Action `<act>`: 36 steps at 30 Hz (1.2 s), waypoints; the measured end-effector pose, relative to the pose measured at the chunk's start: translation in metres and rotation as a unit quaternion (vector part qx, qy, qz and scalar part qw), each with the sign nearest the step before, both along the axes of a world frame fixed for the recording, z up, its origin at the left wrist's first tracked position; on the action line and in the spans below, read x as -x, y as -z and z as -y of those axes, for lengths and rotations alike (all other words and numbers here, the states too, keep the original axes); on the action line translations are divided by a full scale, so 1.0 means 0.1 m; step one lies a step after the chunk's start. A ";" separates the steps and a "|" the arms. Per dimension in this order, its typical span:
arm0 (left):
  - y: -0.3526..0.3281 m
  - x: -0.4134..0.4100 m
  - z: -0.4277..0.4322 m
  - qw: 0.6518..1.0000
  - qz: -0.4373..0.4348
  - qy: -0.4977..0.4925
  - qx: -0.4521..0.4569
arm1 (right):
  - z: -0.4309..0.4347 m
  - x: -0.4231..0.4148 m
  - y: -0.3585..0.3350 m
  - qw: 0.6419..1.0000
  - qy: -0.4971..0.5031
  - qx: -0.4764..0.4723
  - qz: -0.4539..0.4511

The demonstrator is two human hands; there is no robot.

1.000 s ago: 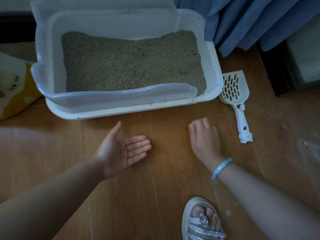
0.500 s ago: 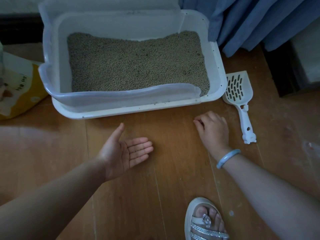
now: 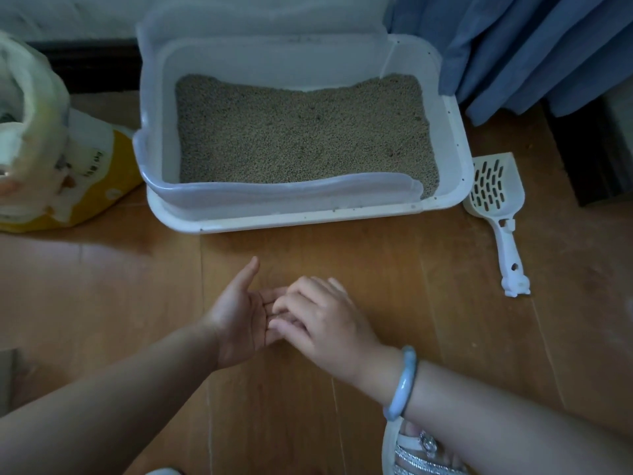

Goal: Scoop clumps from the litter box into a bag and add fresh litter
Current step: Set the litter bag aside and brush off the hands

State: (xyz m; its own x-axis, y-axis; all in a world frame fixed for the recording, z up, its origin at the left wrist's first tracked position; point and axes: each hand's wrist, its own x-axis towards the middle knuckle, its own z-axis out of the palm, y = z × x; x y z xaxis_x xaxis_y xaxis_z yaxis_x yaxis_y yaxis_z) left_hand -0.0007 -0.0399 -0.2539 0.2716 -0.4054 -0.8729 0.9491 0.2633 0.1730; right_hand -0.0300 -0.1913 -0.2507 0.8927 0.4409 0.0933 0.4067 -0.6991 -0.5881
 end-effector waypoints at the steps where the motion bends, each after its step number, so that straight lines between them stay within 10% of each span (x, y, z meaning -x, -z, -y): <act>1: -0.03 0.00 -0.02 1.000 0.002 0.001 0.004 | -0.04 0.01 0.02 1.000 -0.015 -0.003 -0.010; 7: -0.01 -0.01 -0.28 0.999 0.004 -0.038 -0.034 | 0.07 -0.25 0.27 0.990 0.098 -0.050 -0.084; 16: 0.00 -0.01 -0.64 0.994 -0.015 -0.089 -0.054 | -0.28 -0.69 0.55 0.993 0.013 0.119 0.004; 36: 0.09 -0.04 -0.75 0.996 -0.012 -0.087 -0.036 | -0.49 -0.61 0.48 0.985 0.019 0.158 0.071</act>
State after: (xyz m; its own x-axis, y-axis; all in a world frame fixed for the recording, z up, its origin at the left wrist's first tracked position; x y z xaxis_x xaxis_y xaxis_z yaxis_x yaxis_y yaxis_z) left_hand 0.0034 0.0351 -0.2625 0.3103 -0.2900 -0.9053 0.8946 0.4112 0.1749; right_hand 0.0313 -0.1422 -0.2990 0.8968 0.4349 0.0812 0.4394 -0.8542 -0.2780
